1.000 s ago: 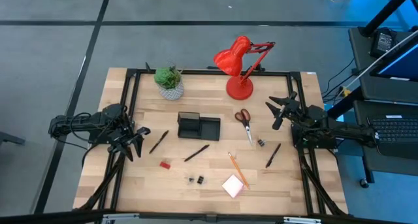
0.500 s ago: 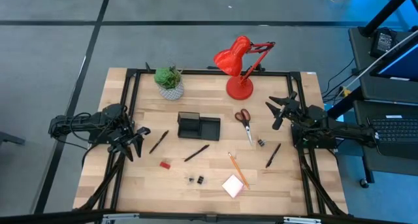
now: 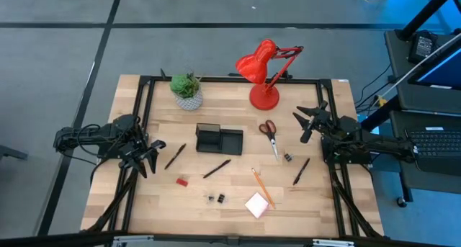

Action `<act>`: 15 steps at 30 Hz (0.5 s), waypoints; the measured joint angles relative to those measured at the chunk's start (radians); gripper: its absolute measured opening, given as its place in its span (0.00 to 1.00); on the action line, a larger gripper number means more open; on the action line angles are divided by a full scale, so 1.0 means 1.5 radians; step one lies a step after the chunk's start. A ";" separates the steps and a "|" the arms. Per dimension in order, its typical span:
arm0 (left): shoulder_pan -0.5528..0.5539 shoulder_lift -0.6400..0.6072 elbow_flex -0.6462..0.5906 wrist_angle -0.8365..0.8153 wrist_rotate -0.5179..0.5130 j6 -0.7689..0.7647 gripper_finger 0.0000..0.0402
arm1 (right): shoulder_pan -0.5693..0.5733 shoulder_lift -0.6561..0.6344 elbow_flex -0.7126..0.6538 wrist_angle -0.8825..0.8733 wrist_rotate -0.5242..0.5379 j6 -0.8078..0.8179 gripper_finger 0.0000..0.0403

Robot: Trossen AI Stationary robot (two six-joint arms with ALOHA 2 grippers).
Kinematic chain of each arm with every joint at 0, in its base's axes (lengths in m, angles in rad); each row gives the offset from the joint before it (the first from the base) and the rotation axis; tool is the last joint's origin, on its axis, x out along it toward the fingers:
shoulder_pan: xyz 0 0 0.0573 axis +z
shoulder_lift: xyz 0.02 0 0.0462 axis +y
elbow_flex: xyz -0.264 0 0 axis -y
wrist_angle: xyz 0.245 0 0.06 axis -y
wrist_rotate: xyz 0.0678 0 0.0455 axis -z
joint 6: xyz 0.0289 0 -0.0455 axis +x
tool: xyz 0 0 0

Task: Pick and place office supplies into organizer

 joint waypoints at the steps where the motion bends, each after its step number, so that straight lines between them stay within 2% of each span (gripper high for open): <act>1: 0.000 0.000 0.000 0.000 0.000 0.000 0.39 | 0.000 0.000 0.000 0.000 0.000 0.000 0.37; 6: 0.000 0.000 0.000 0.000 -0.035 0.000 0.39 | 0.000 0.000 0.000 0.000 0.000 0.074 0.37; 10: 0.000 0.000 0.000 0.003 -0.119 0.000 0.39 | 0.000 0.000 0.000 0.000 -0.001 0.140 0.37; 15: 0.000 0.000 0.000 0.034 -0.263 0.000 0.39 | 0.000 0.000 0.000 0.007 -0.001 0.117 0.37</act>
